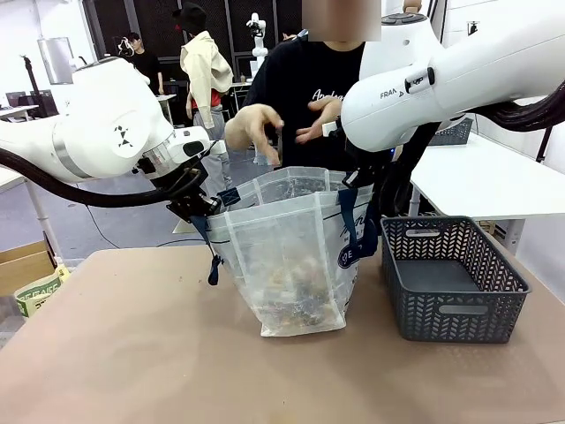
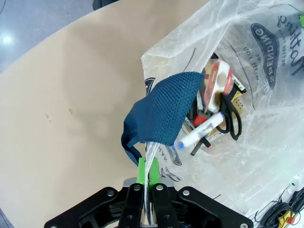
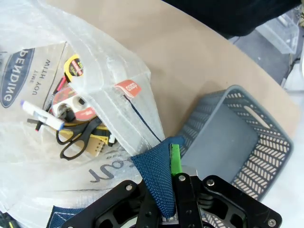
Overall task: Transfer purchased items from the store into the shopping bag.
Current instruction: Move the Reusable shopping bag to the right side of the table.
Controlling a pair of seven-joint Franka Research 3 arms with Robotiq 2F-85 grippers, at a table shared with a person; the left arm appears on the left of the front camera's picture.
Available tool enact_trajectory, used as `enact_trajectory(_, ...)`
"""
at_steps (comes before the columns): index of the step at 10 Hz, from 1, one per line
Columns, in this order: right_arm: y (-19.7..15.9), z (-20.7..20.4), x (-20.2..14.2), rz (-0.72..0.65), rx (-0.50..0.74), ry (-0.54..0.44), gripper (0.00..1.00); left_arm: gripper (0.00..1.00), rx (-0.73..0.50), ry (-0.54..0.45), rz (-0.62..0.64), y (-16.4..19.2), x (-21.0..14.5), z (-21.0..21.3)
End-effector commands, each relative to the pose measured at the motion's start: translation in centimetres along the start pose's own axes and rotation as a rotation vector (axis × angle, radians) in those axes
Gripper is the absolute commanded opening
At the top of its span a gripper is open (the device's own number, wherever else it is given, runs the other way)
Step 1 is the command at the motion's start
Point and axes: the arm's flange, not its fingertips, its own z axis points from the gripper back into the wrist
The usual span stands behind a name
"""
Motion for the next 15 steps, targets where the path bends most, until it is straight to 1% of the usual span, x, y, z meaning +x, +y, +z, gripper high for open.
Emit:
enact_trajectory(1,-0.13,0.14,0.09,-0.002,-0.002,-0.005,0.0,0.0,0.004,-0.005,0.002,0.27,0.0,0.09)
enact_trajectory(15,-0.13,0.14,0.09,-0.002,-0.002,-0.005,0.0,0.0,0.004,-0.005,0.002,0.27,0.0,0.09)
